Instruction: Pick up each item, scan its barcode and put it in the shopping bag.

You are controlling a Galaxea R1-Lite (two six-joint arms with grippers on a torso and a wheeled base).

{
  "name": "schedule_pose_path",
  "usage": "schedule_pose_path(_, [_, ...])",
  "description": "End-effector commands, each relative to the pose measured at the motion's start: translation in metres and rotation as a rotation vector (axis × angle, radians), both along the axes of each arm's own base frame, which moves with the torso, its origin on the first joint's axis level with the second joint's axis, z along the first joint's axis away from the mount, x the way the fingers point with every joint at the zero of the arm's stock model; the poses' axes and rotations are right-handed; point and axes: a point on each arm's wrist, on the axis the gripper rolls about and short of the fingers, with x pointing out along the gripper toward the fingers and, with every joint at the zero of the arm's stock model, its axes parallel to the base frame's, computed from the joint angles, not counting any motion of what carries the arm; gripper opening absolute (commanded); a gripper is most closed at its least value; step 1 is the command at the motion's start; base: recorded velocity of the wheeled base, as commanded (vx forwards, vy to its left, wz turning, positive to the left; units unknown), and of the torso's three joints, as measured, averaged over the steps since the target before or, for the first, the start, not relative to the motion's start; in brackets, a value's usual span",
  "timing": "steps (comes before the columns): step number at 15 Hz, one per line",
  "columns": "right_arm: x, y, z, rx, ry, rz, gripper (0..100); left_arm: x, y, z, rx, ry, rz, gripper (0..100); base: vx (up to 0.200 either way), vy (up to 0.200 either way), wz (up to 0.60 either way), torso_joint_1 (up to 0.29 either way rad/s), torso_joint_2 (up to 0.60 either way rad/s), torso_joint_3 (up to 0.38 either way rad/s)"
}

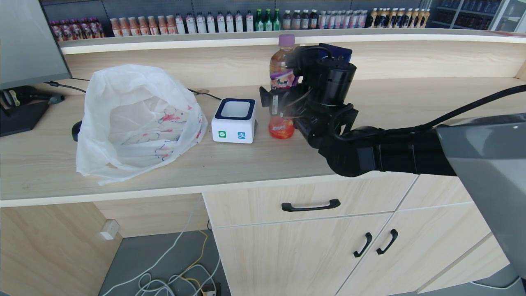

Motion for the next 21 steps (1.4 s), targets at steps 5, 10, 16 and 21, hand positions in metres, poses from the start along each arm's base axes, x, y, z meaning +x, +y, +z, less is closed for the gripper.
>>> schedule_pose_path(5, [-0.001, 0.0, 0.001, 0.002, -0.003, 0.0, 0, 0.0, 0.0, 0.0, -0.001, 0.0, 0.0, 0, 0.0, 0.0, 0.0, 0.0, 0.0, 0.0])
schedule_pose_path(10, [-0.005, 0.003, 0.009, 0.016, -0.022, 0.011, 0, 0.0, 0.0, 0.0, -0.001, 0.0, 0.0, 0, 0.0, 0.0, 0.0, 0.0, 0.0, 0.0])
schedule_pose_path(16, [-0.028, 0.004, 0.038, 0.068, -0.093, 0.046, 0, 0.0, 0.0, 0.0, -0.001, 0.0, 0.0, 0, 0.0, 0.0, 0.0, 0.0, 0.0, 0.0])
schedule_pose_path(21, [-0.067, -0.014, 0.076, 0.101, -0.128, 0.075, 0, 0.0, 0.0, 0.0, -0.001, 0.0, 0.0, 0, 0.0, 0.0, 0.0, 0.0, 0.0, 0.0])
